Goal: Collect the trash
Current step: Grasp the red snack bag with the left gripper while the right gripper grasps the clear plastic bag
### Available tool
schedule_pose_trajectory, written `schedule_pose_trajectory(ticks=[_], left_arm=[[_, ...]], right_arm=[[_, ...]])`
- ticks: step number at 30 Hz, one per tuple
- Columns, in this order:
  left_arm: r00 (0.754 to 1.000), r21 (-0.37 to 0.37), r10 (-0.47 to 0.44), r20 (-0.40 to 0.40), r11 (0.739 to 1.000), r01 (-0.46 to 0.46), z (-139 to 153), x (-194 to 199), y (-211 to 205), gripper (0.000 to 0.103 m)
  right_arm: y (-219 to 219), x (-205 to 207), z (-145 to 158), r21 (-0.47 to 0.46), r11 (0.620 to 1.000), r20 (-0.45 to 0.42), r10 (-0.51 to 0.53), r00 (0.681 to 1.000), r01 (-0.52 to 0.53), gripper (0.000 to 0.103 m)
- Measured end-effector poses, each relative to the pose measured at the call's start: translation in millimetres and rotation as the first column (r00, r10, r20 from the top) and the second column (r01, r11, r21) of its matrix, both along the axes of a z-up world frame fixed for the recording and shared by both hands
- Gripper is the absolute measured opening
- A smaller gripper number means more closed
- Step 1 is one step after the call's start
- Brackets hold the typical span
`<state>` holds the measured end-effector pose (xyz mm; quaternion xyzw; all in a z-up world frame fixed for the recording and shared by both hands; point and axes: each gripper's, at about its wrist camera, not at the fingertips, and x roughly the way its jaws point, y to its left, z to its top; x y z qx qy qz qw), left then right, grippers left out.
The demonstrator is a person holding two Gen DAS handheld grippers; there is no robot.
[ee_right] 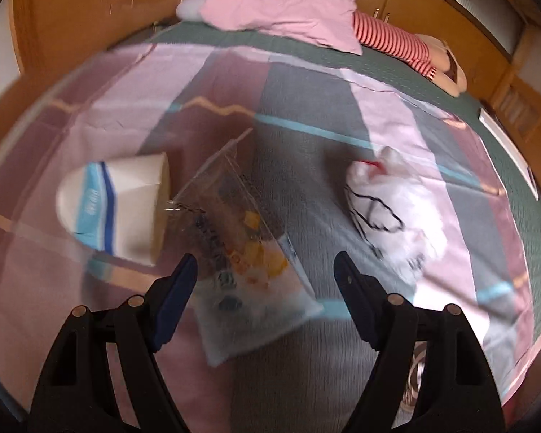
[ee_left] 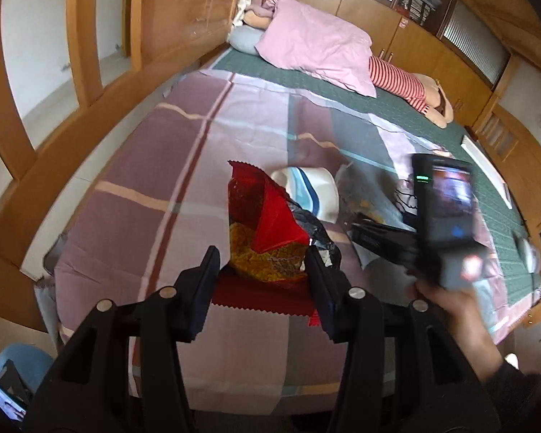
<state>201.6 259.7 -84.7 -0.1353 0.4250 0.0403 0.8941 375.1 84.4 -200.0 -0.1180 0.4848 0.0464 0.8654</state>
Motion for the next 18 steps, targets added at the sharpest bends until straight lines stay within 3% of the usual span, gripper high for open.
schedule_pose_trajectory(ticks=[5,9,11,14,18], left_arm=[[1.0,-0.003,-0.028,0.013,1.0,0.028,1.1,-0.4,-6.5,0.05],[0.998,-0.023,-0.06,-0.007,0.998,0.06,-5.3,1.7,-14.7,0.05],[0.998,-0.018,-0.065,-0.015,0.998,0.065,-7.9,2.4,-18.1,0.05],[0.998,-0.001,-0.055,-0.033,0.998,0.055,-13.9,2.5,-19.4,0.05],[0.998,0.006,-0.046,-0.053,0.999,0.046,-19.8,4.6,-19.0,0.05]], right_arm=[[-15.3,13.3,-17.1,0.137,0.99,-0.108,-0.026,0.994,0.04,0.075],[-21.0,6.2,-8.0,0.193,0.981,-0.112,-0.014,0.994,0.035,0.041],[-24.9,-1.4,-1.9,0.223,0.974,-0.123,-0.022,0.992,0.049,0.034],[-33.4,-19.9,9.7,0.279,0.957,-0.14,-0.04,0.989,0.079,0.032],[-46.8,-45.8,41.4,0.247,0.966,-0.02,-0.073,0.997,0.075,0.032]])
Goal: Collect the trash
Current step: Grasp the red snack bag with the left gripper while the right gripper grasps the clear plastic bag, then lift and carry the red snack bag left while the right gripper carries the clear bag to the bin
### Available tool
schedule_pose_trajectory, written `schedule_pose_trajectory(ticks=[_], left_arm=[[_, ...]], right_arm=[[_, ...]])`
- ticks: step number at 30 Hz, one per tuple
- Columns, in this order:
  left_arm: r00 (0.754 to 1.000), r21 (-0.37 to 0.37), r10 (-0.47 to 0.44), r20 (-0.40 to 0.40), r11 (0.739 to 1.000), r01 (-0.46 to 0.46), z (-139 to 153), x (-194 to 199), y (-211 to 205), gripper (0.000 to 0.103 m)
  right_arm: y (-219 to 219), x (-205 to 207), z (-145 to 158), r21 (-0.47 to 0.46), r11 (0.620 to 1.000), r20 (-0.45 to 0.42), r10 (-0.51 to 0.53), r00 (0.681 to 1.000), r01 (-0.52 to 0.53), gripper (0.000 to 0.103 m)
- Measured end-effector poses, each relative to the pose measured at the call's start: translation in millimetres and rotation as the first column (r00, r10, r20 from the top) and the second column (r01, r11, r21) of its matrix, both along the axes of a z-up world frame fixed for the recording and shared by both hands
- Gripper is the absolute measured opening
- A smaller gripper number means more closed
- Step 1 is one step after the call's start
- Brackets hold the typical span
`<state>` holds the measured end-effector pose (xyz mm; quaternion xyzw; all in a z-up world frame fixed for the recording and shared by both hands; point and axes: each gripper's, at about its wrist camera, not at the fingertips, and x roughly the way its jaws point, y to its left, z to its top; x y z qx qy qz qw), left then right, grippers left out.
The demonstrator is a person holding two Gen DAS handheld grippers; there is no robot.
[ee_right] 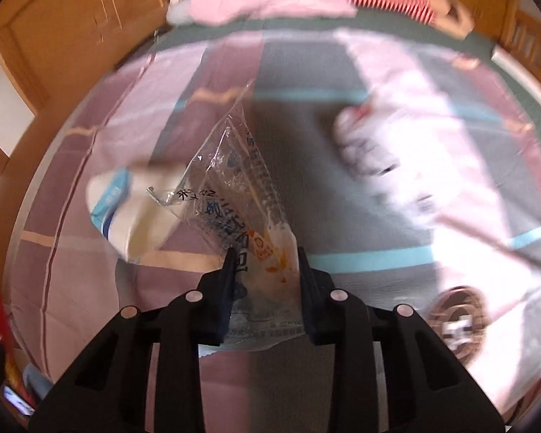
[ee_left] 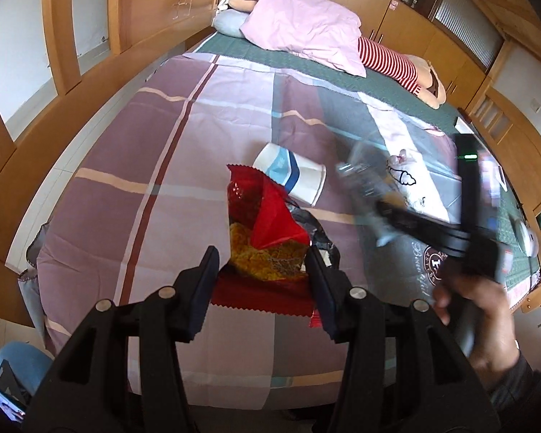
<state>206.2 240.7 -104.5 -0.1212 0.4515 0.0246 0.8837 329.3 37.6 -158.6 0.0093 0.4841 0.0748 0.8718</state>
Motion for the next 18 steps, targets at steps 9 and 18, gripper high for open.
schedule_pose_trajectory(ticks=[9,18], left_arm=[[0.999,0.006,-0.036,-0.007,0.999,0.036,-3.1,3.9,-13.1,0.05],[0.999,0.017,-0.041,-0.019,0.999,0.041,-8.4,4.4,-18.1,0.05]], right_arm=[[-19.3,-37.1,-4.1,0.129,0.991,-0.092,-0.028,0.995,0.04,0.032],[-24.3,-38.4,-8.0,0.166,0.983,-0.128,-0.056,0.99,0.077,0.032]])
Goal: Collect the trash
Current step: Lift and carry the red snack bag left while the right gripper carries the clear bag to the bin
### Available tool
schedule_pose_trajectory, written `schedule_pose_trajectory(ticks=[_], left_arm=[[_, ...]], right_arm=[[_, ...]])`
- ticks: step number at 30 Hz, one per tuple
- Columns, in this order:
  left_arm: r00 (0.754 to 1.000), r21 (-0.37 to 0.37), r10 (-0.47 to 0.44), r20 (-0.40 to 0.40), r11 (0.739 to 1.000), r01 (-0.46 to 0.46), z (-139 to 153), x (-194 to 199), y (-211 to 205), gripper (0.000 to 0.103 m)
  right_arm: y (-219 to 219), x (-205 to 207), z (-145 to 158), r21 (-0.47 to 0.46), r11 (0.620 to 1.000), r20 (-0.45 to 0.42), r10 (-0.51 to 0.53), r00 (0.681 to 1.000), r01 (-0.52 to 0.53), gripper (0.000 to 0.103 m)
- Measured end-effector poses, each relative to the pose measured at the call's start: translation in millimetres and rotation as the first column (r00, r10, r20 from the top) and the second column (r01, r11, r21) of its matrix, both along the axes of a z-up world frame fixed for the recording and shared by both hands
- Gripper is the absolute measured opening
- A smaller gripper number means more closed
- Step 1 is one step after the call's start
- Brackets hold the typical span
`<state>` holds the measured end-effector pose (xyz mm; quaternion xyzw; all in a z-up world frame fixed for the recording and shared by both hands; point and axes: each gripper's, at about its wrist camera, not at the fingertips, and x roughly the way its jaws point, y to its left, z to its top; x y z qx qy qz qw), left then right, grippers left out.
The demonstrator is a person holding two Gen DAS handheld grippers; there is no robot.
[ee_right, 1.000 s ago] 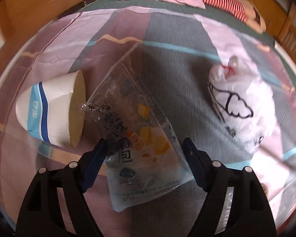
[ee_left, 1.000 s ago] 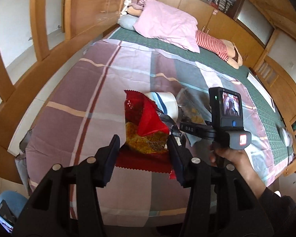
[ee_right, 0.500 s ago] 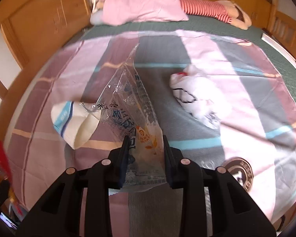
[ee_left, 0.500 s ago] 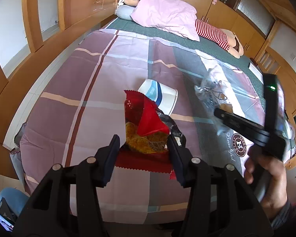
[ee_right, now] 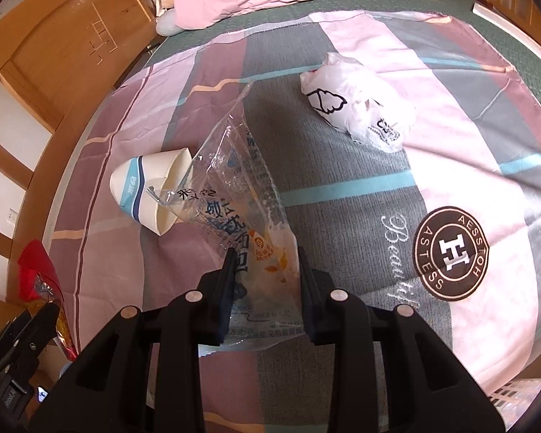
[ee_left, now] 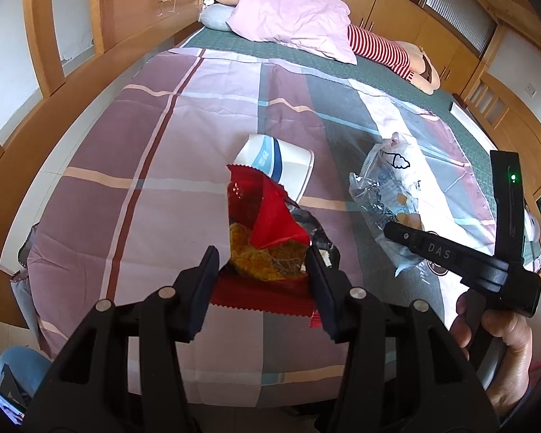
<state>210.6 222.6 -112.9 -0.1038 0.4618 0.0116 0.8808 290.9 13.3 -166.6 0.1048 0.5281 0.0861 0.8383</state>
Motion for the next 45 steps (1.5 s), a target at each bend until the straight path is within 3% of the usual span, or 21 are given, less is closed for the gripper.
schedule_pose_trajectory(ticks=[37,40,42,45], left_arm=[[1.0,0.005,-0.024,-0.004,1.0,0.025,-3.8,2.3,-7.8,0.05],[0.998,-0.06,-0.048,0.036,0.997,0.05,0.8,1.6,-7.7,0.05],[0.991,-0.116,-0.088,0.098,0.988,0.099,8.8,-1.1,-11.6,0.05],[0.979,-0.089,-0.126,0.158,0.986,0.141,19.0,-5.1,-24.3,0.05]], right_arm=[[-3.0,1.2,-0.5,0.013,1.0,-0.005,-0.014,1.0,0.014,0.032],[-6.7,-2.5,11.9,0.045,0.999,0.057,-0.031,0.998,0.029,0.032],[-9.7,-11.3,28.5,0.074,0.997,0.151,-0.039,0.988,0.028,0.032],[-17.7,-36.1,50.5,0.068,0.997,0.28,-0.066,0.958,0.048,0.032]])
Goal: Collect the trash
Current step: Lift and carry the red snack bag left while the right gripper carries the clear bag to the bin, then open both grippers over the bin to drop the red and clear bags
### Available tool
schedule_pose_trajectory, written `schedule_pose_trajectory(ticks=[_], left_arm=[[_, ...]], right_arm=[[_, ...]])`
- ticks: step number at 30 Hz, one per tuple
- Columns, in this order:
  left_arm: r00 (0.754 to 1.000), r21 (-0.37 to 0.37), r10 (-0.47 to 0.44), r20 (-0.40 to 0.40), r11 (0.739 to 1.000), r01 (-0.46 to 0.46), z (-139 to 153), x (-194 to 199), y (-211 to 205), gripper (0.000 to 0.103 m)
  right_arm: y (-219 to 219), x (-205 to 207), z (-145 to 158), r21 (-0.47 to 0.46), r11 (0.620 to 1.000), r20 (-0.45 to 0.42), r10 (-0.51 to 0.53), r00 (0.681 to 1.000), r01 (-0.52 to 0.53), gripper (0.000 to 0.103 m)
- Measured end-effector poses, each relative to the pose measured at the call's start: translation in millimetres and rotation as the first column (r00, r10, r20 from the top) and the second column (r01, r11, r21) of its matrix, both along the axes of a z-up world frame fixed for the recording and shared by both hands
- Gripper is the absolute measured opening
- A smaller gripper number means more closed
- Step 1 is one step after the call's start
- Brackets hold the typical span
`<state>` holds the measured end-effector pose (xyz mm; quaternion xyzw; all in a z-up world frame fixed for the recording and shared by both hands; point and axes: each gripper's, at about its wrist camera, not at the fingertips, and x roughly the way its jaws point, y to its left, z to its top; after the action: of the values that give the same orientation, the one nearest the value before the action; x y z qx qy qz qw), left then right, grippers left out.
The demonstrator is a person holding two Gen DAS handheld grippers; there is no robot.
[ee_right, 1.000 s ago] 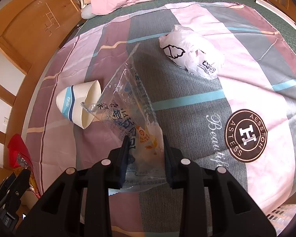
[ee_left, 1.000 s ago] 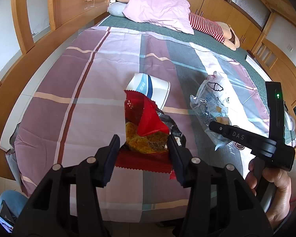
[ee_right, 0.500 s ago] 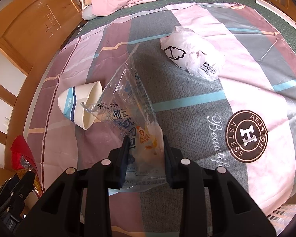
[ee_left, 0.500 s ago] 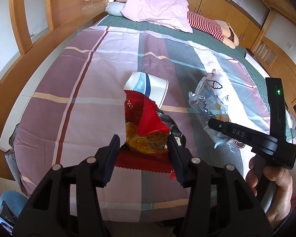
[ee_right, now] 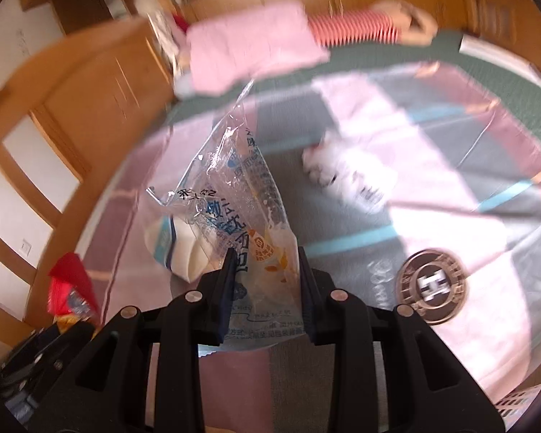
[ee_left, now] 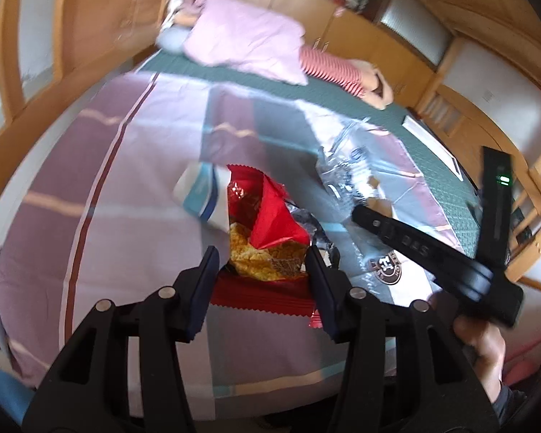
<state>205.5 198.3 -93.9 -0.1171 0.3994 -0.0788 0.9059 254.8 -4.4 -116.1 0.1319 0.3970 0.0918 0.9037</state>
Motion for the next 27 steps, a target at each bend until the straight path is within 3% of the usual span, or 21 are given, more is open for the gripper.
schedule_pose_trajectory(ticks=[2,4,6,9,12,14,18,20,23,25,27], left_arm=[[0.999,0.026,-0.022,0.04,0.999,0.021,5.8,-3.7,-9.1,0.05],[0.997,0.025,-0.05,0.065,0.999,0.049,10.5,-6.7,-15.6,0.05],[0.991,0.029,-0.085,0.101,0.996,0.082,16.8,-12.8,-24.3,0.05],[0.982,0.039,-0.129,0.136,0.991,0.125,23.3,-19.2,-38.7,0.05],[0.969,0.04,-0.188,0.162,0.982,0.184,27.6,-24.4,-55.8,0.05],[0.959,0.049,-0.222,0.175,0.975,0.216,28.7,-28.5,-67.7,0.05],[0.938,0.042,-0.297,0.18,0.955,0.294,29.2,-39.2,-94.6,0.05],[0.921,-0.005,-0.345,0.18,0.936,0.352,30.9,-44.5,-107.2,0.05],[0.879,-0.149,-0.439,0.186,0.872,0.467,34.7,-56.3,-129.2,0.05],[0.842,-0.22,-0.504,0.191,0.814,0.538,34.2,-64.6,-148.2,0.05],[0.795,-0.26,-0.574,0.195,0.752,0.606,32.1,-77.5,-172.8,0.05]], right_arm=[[-19.5,-24.7,11.3,0.059,0.997,0.024,-0.047,0.999,0.046,0.032],[-48.0,-49.5,24.2,0.183,0.981,0.005,-0.073,0.997,0.071,0.032],[-74.7,-72.0,44.5,0.198,0.976,0.015,-0.094,0.995,0.09,0.032],[-115.5,-108.6,82.8,0.074,0.989,0.055,-0.129,0.99,0.125,0.032],[-151.1,-141.6,96.6,-0.064,0.975,0.057,-0.208,0.976,0.211,0.032],[-182.0,-164.4,93.2,-0.117,0.953,0.017,-0.28,0.96,0.28,0.032],[-234.4,-204.7,57.7,-0.182,0.914,-0.15,-0.391,0.908,0.364,0.032],[-249.7,-223.0,39.5,-0.201,0.906,-0.234,-0.414,0.88,0.372,0.034],[-265.8,-248.9,10.7,-0.168,0.907,-0.37,-0.422,0.828,0.387,0.047],[-281.3,-266.3,12.0,-0.119,0.883,-0.38,-0.463,0.801,0.454,0.054],[-294.4,-281.4,26.1,-0.08,0.841,-0.324,-0.53,0.784,0.535,0.062]])
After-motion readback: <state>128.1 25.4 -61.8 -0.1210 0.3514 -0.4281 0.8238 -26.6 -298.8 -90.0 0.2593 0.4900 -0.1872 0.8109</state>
